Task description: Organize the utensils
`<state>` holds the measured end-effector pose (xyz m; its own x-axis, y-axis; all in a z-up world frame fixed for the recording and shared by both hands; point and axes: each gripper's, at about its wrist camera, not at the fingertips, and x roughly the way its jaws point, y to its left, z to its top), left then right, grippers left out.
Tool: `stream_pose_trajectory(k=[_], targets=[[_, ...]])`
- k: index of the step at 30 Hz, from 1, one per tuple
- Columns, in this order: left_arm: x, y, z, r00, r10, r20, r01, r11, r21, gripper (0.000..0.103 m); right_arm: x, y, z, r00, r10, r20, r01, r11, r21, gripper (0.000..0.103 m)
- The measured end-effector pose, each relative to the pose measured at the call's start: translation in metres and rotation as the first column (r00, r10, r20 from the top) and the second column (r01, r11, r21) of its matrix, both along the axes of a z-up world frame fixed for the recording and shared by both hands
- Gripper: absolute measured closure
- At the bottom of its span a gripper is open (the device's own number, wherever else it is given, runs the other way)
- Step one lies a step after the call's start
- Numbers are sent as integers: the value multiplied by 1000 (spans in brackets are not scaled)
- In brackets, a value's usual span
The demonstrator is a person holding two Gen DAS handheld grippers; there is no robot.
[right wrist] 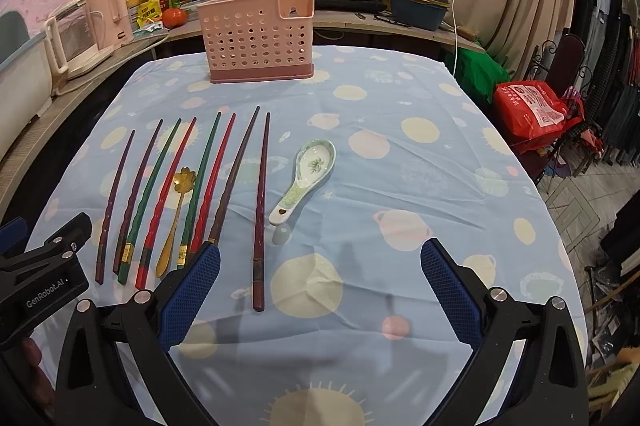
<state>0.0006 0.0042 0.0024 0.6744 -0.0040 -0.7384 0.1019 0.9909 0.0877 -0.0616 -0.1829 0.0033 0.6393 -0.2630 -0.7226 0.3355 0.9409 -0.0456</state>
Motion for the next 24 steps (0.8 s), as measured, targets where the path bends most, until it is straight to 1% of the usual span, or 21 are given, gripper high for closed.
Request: stream_pose_trajectory(k=[24], targets=[[2, 0, 0, 1000, 6, -4, -6, 1000, 5, 7, 0, -1, 0, 1000, 0, 0, 0, 1000, 1, 7]])
